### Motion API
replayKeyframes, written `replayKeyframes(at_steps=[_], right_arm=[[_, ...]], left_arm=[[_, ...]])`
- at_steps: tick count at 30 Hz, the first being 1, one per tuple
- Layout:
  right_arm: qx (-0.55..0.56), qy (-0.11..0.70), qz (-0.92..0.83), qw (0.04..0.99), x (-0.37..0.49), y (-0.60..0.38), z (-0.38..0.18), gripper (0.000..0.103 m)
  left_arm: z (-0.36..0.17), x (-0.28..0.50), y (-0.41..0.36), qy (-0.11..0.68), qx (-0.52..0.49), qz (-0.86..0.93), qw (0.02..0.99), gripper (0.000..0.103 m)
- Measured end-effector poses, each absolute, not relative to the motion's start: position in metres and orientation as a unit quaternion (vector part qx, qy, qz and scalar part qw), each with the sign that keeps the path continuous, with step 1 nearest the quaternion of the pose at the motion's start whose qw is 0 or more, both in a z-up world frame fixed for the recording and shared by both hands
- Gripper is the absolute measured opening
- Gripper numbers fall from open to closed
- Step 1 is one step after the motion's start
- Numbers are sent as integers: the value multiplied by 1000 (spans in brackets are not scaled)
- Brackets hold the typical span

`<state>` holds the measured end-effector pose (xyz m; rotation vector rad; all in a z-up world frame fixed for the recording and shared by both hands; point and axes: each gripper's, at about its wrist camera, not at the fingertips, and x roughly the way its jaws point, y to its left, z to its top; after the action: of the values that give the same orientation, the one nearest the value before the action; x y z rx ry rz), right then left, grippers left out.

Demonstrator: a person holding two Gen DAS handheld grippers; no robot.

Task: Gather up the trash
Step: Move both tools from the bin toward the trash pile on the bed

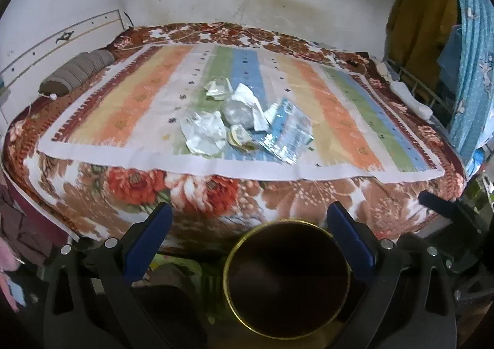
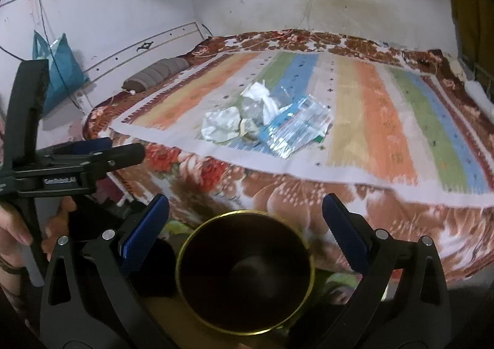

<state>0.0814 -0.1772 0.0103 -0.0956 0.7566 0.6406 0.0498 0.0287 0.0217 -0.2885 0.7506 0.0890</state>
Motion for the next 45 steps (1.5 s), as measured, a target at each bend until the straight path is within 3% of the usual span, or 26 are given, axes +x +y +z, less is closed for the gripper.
replayKeyframes(at_steps=[25, 39, 45], right_arm=[[-52, 410, 285, 865, 185, -149, 7, 94], [-5, 485, 257, 836, 256, -145, -30, 94], [37, 516, 256, 817, 279, -142, -54, 94]], left_arm=[[8, 160, 74, 465, -92, 100, 875, 97], [-12, 211, 94, 488, -75, 110, 862, 97], [-23, 228, 112, 494, -120, 95, 856, 97]])
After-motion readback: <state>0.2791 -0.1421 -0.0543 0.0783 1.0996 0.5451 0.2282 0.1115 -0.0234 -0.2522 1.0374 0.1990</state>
